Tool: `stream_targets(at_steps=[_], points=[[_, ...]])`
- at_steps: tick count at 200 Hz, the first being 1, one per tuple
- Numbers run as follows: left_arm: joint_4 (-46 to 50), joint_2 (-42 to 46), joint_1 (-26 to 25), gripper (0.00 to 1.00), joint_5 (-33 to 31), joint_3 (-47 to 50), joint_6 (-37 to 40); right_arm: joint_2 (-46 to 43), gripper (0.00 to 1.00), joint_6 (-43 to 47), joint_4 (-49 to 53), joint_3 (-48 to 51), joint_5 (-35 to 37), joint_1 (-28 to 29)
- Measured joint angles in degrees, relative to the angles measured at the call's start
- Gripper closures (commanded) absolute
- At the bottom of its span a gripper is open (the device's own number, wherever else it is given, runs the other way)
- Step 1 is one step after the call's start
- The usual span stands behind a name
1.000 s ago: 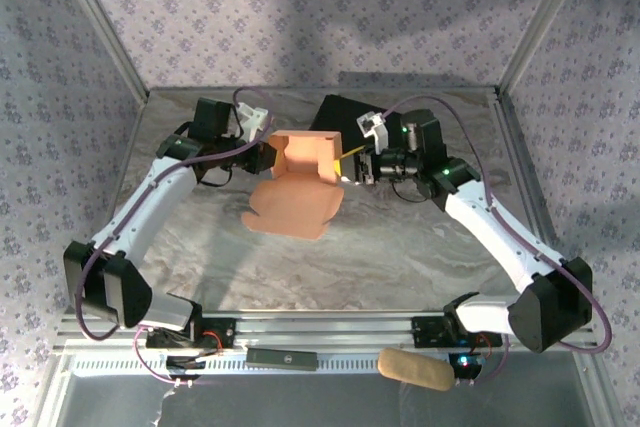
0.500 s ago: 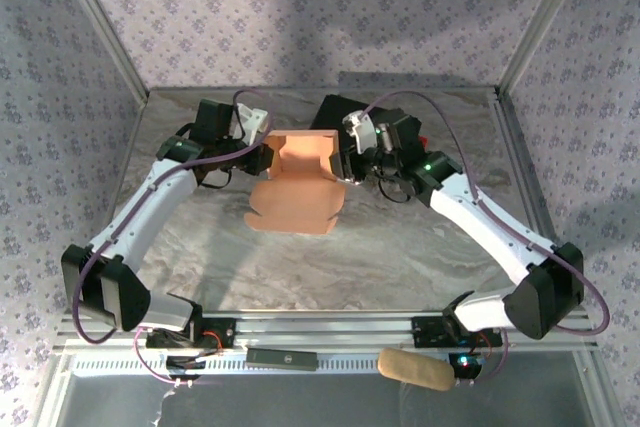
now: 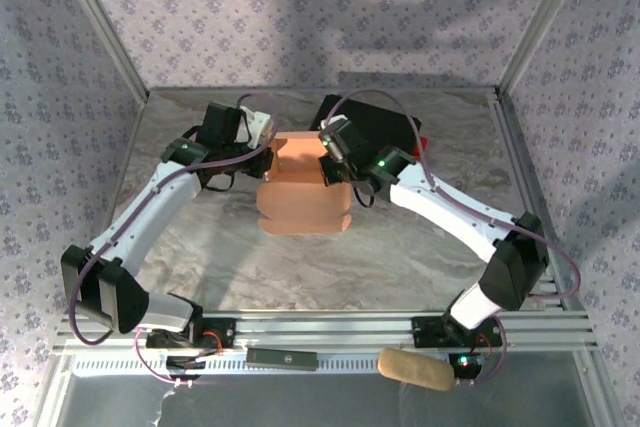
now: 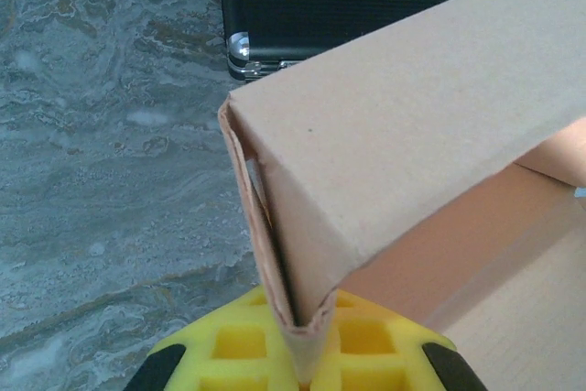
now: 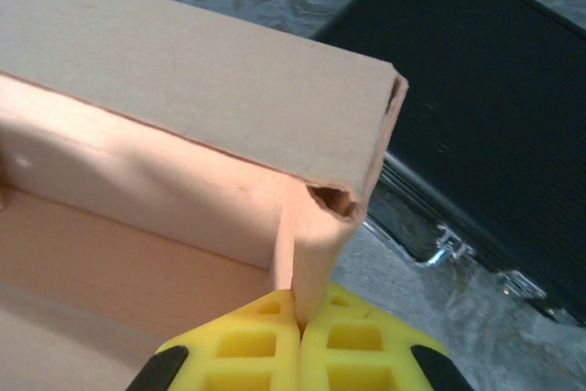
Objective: Fold the paper box
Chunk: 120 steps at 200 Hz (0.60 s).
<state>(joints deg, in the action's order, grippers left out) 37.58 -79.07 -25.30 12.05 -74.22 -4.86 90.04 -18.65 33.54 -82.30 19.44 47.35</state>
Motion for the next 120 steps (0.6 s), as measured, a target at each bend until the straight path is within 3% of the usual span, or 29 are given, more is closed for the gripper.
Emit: stream_targets(at_steps=[28,58,120], points=[[-0.1,0.0,-1.0,1.0,-1.2,0.0,-0.8,0.5,1.0,-2.1,1.2,-0.6,4.0,1.3],[-0.1,0.5,-1.4,1.0,-1.6,0.0,-1.2,0.5,0.86,-2.9,1.0,-0.6,4.2,0.8],[-0.1,1.7,-1.9,1.0,-1.6,0.0,-1.2,0.5,0.84,-2.3,-0.1,-0.6,2.6,-0.6]])
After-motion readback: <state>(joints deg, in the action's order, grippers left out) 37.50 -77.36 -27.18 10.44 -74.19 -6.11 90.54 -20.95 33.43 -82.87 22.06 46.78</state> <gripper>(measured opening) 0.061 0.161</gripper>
